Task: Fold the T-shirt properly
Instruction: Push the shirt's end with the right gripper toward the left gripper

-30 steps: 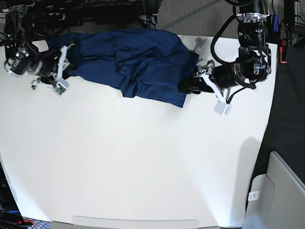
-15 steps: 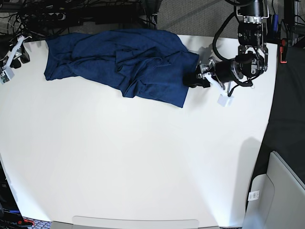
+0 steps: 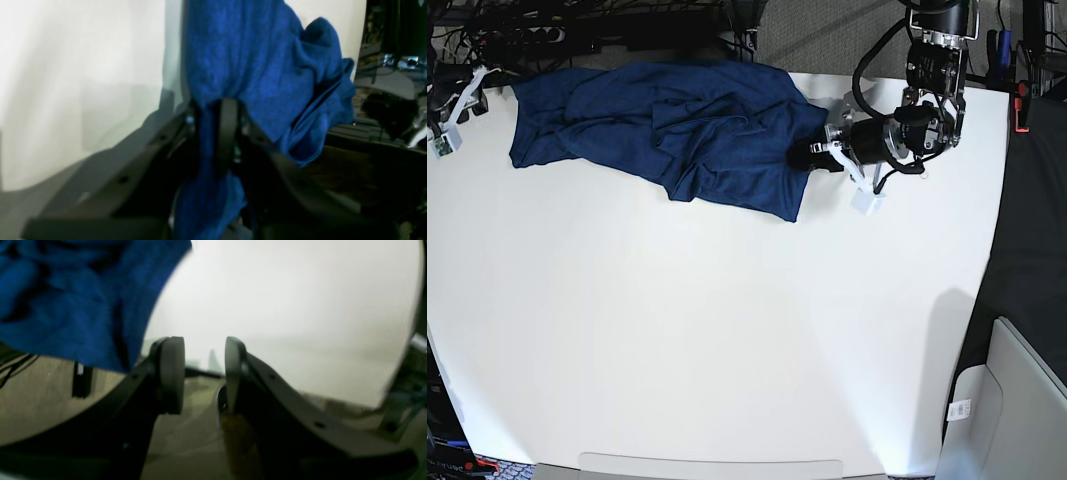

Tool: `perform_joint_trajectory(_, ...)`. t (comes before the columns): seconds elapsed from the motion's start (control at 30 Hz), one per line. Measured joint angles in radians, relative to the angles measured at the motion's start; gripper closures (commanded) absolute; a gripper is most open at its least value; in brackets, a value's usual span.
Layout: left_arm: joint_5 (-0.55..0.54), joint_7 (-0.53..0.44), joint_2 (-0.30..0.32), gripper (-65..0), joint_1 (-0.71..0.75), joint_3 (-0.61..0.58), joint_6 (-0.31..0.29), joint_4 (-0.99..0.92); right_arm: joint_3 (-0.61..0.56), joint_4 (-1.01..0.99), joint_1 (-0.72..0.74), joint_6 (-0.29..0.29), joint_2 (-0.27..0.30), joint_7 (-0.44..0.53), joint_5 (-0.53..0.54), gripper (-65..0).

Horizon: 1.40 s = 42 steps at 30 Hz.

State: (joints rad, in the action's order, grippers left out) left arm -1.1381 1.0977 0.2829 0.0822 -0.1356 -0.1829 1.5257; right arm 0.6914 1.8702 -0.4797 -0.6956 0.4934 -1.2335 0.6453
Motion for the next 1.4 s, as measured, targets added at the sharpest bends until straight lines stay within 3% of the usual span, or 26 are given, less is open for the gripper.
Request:
perform_joint_trajectory(0.13, 0.005, -0.003, 0.002, 0.0, -0.045, 0.012, 0.008, -0.021, 0.000, -0.101, 0.042, 0.002, -0.016, -0.002, -0.010, -20.3)
perform_joint_trajectory(0.33, 0.024, -0.003, 0.006, 0.0, -0.072, 0.139, 0.018, -0.029, 0.000, -0.118, 0.064, 0.002, -0.072, 0.000, -0.003, -36.3)
perform_joint_trajectory(0.43, 0.020, -0.003, 0.006, 0.0, -0.102, 0.140, 0.016, -0.029, 0.000, -0.120, 0.079, 0.003, -0.093, -0.007, 0.013, -36.3)
perform_joint_trajectory(0.57, 0.010, -0.003, 0.003, 0.0, -0.104, 0.140, 0.012, -0.028, 0.000, -0.120, 0.101, 0.002, -0.115, 0.004, 0.140, -36.3)
perform_joint_trajectory(0.73, 0.012, -0.003, -0.002, -0.1, -0.097, 0.137, 0.011, -0.029, 0.000, -0.121, 0.113, 0.003, -0.171, -0.010, 0.173, -36.3)
perform_joint_trajectory(0.83, 0.013, -0.003, -0.003, -0.1, -0.095, 0.137, 0.011, -0.029, 0.000, -0.124, 0.137, 0.002, -0.218, -0.087, 0.180, -36.3)
perform_joint_trajectory(0.97, 0.013, -0.003, -0.005, -0.1, -0.096, 0.137, 0.012, -0.029, 0.003, -0.122, 0.143, 0.000, -0.265, -0.082, 0.208, -36.3)
perform_joint_trajectory(1.4, 0.012, -0.003, -0.006, -0.1, -0.091, 0.137, 0.011, -0.029, 0.007, -0.211, 0.188, -0.005, -0.304, -0.068, 0.332, -36.4)
